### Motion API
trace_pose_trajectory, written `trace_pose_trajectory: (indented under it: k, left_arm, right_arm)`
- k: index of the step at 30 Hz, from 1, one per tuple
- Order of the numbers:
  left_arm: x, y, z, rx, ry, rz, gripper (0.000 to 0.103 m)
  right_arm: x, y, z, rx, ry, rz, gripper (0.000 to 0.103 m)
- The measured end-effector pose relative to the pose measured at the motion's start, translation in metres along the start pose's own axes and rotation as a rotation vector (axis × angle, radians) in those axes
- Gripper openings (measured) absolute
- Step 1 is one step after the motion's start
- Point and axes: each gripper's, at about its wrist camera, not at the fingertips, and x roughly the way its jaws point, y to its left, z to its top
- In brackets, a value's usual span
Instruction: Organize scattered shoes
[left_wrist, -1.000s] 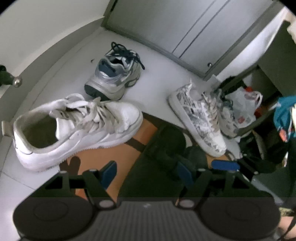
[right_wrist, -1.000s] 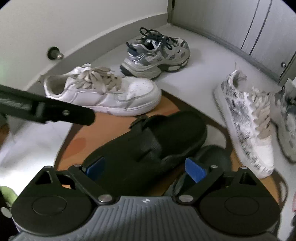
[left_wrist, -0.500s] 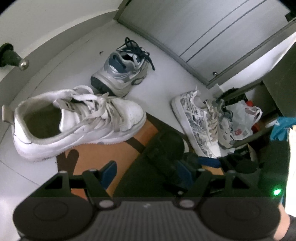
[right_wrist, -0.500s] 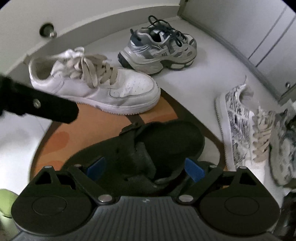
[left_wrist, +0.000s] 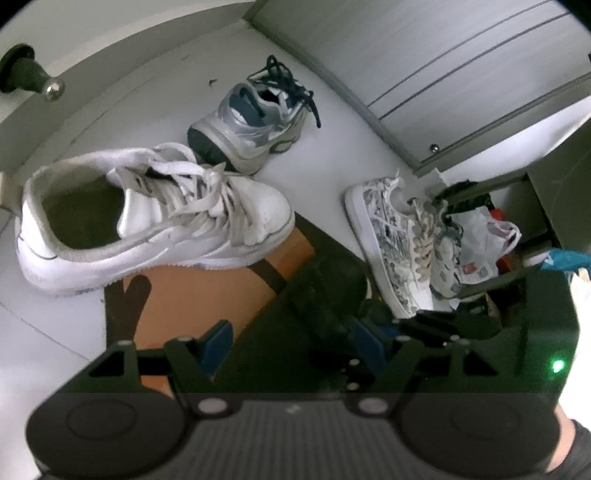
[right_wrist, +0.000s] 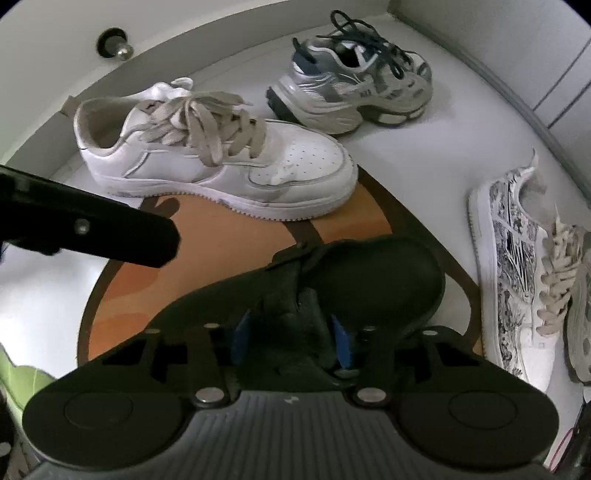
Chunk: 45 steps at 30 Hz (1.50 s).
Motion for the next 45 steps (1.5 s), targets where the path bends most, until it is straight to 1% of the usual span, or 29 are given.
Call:
trace_pose_trajectory:
  k: [2, 4, 7, 9, 13, 17, 23, 26, 30, 34, 36, 38, 42, 45]
  left_arm:
    - [-0.001, 0.002, 0.001, -0.007, -0.004, -0.001, 0.077]
    - [-0.001, 0.008, 0.003, -0.039, -0.001, -0.014, 0.077]
    - [-0.001, 0.013, 0.004, -0.062, 0.002, -0.016, 0.077]
    - [0.0, 0.014, 0.005, -0.057, 0.003, -0.008, 0.077]
    - [0.003, 0.013, 0.005, -0.047, 0.011, 0.001, 0.077]
    - [0.007, 0.012, 0.006, -0.028, 0.022, 0.019, 0.077]
    - [0.014, 0.016, 0.006, -0.006, 0.049, 0.072, 0.077]
    - [0.015, 0.019, 0.009, -0.014, 0.047, 0.074, 0.077]
    - [0.015, 0.019, 0.012, -0.01, 0.038, 0.078, 0.077]
    - [0.019, 0.021, 0.012, -0.011, 0.049, 0.091, 0.077]
    - [0.02, 0.021, 0.012, -0.009, 0.049, 0.093, 0.077]
    - [0.02, 0.021, 0.012, -0.004, 0.048, 0.096, 0.077]
    - [0.021, 0.021, 0.012, 0.001, 0.054, 0.106, 0.077]
    - [0.022, 0.021, 0.012, 0.005, 0.057, 0.107, 0.077]
  right_arm:
    - [-0.003, 0.002, -0.001, -0.029, 0.012, 0.014, 0.041]
    - [-0.005, 0.003, -0.003, -0.049, 0.026, 0.024, 0.039]
    - [-0.009, -0.001, -0.002, -0.035, 0.04, 0.067, 0.036]
    - [-0.012, -0.001, -0.001, -0.046, 0.046, 0.084, 0.034]
    - [-0.021, 0.001, 0.001, -0.066, 0.057, 0.13, 0.025]
    - [-0.03, 0.008, 0.001, -0.112, 0.064, 0.17, 0.021]
    - [-0.033, 0.007, 0.002, -0.16, 0.082, 0.212, 0.018]
    - [-0.04, 0.006, 0.001, -0.167, 0.084, 0.254, 0.014]
    - [-0.052, 0.008, -0.002, -0.174, 0.086, 0.306, 0.013]
    - [-0.052, 0.009, -0.005, -0.152, 0.093, 0.385, 0.013]
    - [-0.048, 0.011, -0.008, -0.155, 0.102, 0.408, 0.014]
    - [-0.042, 0.014, -0.012, -0.178, 0.114, 0.412, 0.014]
    - [-0.025, 0.017, -0.017, -0.248, 0.133, 0.357, 0.016]
    - [-0.02, 0.014, -0.015, -0.267, 0.138, 0.348, 0.016]
